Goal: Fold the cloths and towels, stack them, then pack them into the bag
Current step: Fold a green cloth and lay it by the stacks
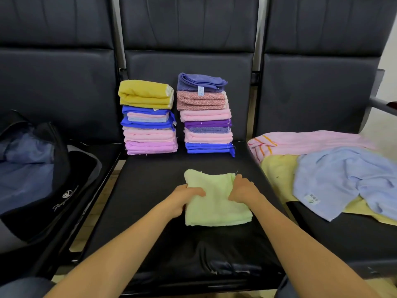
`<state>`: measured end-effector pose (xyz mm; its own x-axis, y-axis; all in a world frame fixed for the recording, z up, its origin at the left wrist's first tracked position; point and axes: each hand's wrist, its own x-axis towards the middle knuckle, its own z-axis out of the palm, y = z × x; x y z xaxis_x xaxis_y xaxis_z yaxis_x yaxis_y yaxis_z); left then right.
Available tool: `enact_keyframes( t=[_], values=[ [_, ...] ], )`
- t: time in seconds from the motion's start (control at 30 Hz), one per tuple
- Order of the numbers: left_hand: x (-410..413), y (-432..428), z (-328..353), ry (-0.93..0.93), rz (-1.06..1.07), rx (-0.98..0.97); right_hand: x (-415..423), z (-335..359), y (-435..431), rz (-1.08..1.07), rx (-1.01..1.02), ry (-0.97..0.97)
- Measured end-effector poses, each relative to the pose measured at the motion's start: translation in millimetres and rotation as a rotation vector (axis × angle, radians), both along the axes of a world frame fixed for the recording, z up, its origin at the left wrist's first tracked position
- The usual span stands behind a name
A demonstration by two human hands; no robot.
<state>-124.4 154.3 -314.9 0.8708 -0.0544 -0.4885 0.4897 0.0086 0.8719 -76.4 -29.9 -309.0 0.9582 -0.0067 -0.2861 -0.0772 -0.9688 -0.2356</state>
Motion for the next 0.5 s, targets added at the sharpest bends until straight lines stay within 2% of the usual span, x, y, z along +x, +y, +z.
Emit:
enact_keyframes(
  t=[0.13,0.2,0.37,0.43,0.5],
  values=[
    [-6,13,35,-0.047,-0.019,-0.063,-4,5,19,0.057,0.031,0.003],
    [-11,23,57,-0.073,-0.019,-0.070,-7,11,33,0.022,0.176,0.072],
    [-26,54,100,-0.138,-0.012,-0.095,-22,31,49,-0.340,1.150,0.489],
    [-31,64,109,-0.143,0.025,-0.139,-25,36,46,-0.379,1.367,0.651],
    [-35,71,110,-0.139,0.066,-0.198,-26,38,44,-0.363,1.491,0.763]
  ],
)
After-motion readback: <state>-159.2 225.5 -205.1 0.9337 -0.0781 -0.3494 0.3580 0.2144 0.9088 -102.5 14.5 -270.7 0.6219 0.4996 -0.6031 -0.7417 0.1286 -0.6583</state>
